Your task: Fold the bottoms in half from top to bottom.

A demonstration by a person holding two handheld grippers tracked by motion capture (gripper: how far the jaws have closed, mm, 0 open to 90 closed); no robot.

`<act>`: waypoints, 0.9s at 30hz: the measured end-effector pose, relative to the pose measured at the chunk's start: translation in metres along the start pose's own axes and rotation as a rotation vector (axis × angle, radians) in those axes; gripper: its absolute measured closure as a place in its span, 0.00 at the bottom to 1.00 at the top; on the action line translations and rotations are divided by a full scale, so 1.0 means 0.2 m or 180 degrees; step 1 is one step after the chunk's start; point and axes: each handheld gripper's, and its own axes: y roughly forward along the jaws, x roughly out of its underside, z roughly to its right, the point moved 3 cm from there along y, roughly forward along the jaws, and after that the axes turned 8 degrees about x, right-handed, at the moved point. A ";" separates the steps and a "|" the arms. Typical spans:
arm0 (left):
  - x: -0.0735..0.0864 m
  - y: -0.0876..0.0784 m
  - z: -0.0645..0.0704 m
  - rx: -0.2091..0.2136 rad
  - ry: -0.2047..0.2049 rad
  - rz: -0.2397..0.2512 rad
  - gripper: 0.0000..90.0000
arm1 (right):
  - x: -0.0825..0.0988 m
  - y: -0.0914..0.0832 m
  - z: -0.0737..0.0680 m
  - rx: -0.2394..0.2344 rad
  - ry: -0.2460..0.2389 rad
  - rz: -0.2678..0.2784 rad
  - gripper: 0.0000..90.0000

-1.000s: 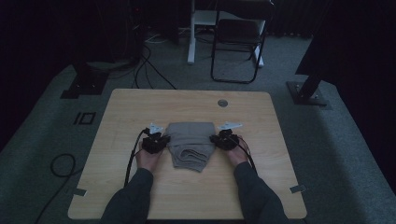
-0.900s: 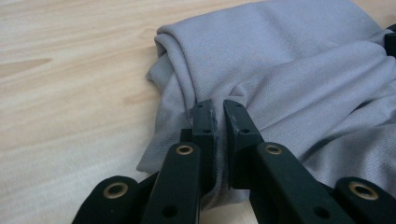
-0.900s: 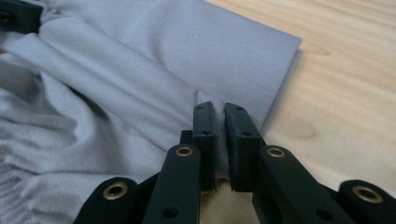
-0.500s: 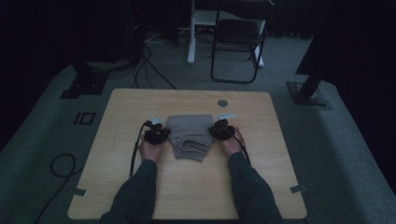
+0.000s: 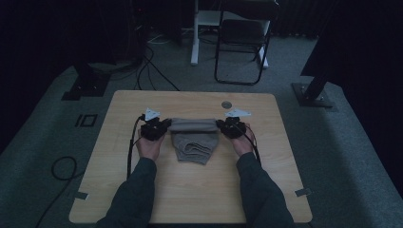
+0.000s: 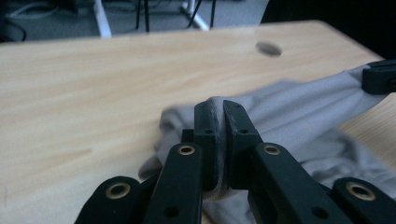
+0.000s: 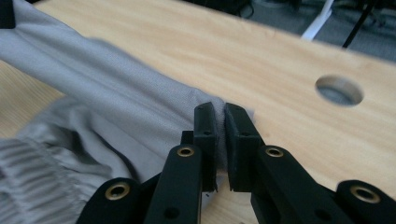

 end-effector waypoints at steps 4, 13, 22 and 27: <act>-0.04 -0.07 0.04 0.0083 0.0040 0.0123 0.95 | -0.05 -0.09 0.00 -0.0003 -0.0031 0.0182 0.95; -0.04 -0.21 0.12 0.0254 0.0164 0.0218 0.95 | -0.06 -0.26 -0.03 -0.0073 -0.0202 0.0369 0.95; 0.14 -0.33 0.21 0.0597 0.0162 0.0109 0.86 | 0.14 -0.40 -0.11 -0.0334 -0.0358 0.0359 0.86; 0.17 -0.32 0.19 0.0556 0.0168 0.0036 0.74 | 0.17 -0.41 -0.06 -0.0385 -0.0165 0.0381 0.64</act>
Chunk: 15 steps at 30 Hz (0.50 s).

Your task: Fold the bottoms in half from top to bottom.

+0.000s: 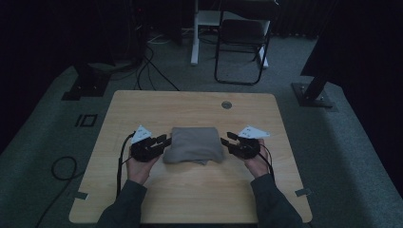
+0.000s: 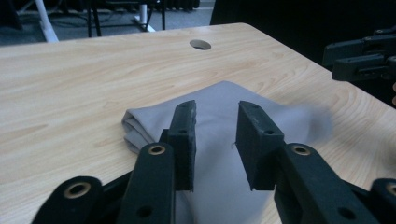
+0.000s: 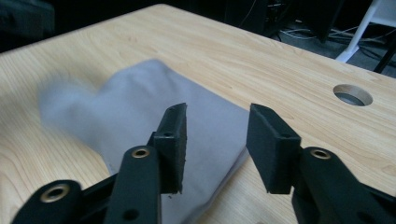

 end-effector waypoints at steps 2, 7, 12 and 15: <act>0.00 0.01 0.00 -0.0021 0.0008 -0.0023 0.73 | -0.01 0.00 0.01 -0.0016 0.0075 0.0042 0.62; 0.04 0.09 0.01 0.0017 0.0031 -0.0194 0.70 | 0.02 0.06 -0.03 -0.0053 0.0024 -0.0120 0.60; 0.08 0.20 0.04 0.0043 0.0108 -0.0381 0.68 | 0.06 0.18 -0.11 -0.0116 -0.0064 -0.0334 0.60; 0.10 0.25 0.05 0.0053 0.0136 -0.0460 0.67 | 0.07 0.23 -0.14 -0.0134 -0.0075 -0.0395 0.59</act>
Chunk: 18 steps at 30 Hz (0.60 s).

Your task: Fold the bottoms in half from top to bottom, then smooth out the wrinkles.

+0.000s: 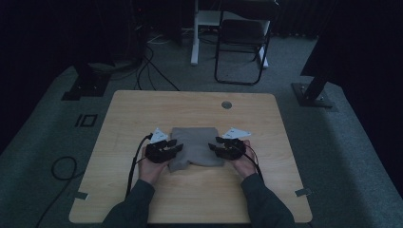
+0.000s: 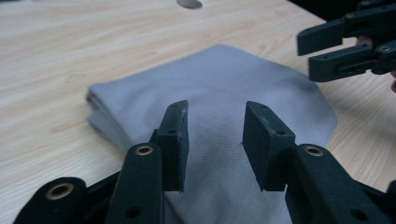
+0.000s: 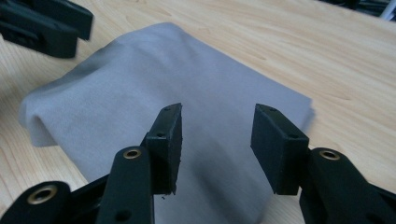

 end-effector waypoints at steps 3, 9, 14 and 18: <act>0.02 0.03 0.01 -0.0003 0.0034 -0.0071 0.67 | 0.00 0.03 -0.02 -0.0034 0.0015 -0.0025 0.59; 0.06 0.07 0.00 -0.0058 0.0009 -0.0135 0.64 | 0.01 0.07 -0.04 -0.0084 -0.0003 -0.0101 0.56; 0.08 0.09 -0.01 -0.0070 0.0026 -0.0185 0.61 | 0.01 0.11 -0.06 -0.0119 -0.0002 -0.0157 0.48; 0.11 0.11 -0.02 -0.0076 0.0017 -0.0262 0.60 | 0.04 0.17 -0.09 -0.0163 -0.0009 -0.0256 0.47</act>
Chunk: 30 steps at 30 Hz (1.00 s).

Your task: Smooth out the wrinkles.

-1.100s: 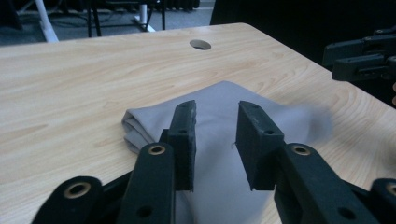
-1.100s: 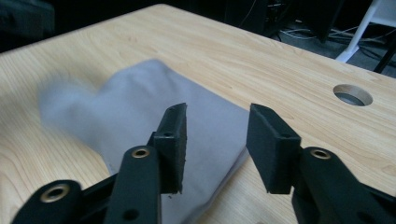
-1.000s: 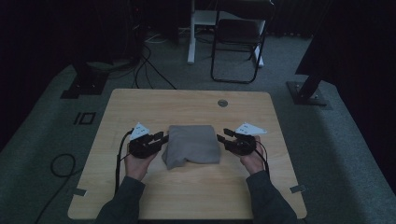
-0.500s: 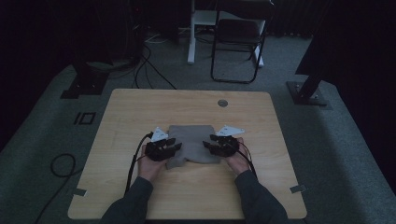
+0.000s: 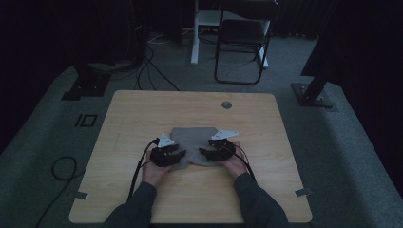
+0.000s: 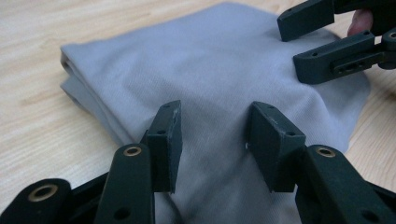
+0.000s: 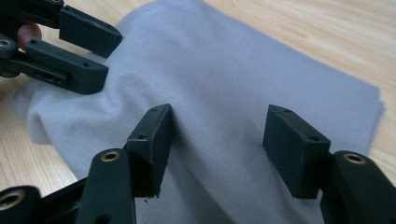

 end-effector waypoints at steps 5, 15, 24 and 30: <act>0.04 0.02 0.00 0.0012 -0.0025 -0.0085 0.60 | 0.02 0.00 0.00 -0.0010 0.0004 -0.0029 0.48; 0.12 0.00 0.01 -0.0042 -0.0032 -0.0224 0.59 | 0.10 -0.02 -0.02 -0.0049 -0.0081 -0.0160 0.41; 0.17 -0.05 0.02 -0.0094 -0.0039 -0.0254 0.60 | 0.19 -0.08 -0.01 0.0125 -0.0270 -0.0411 0.28; 0.18 -0.07 0.02 -0.0120 -0.0061 -0.0252 0.61 | 0.21 -0.09 0.05 0.0181 -0.0218 -0.0426 0.29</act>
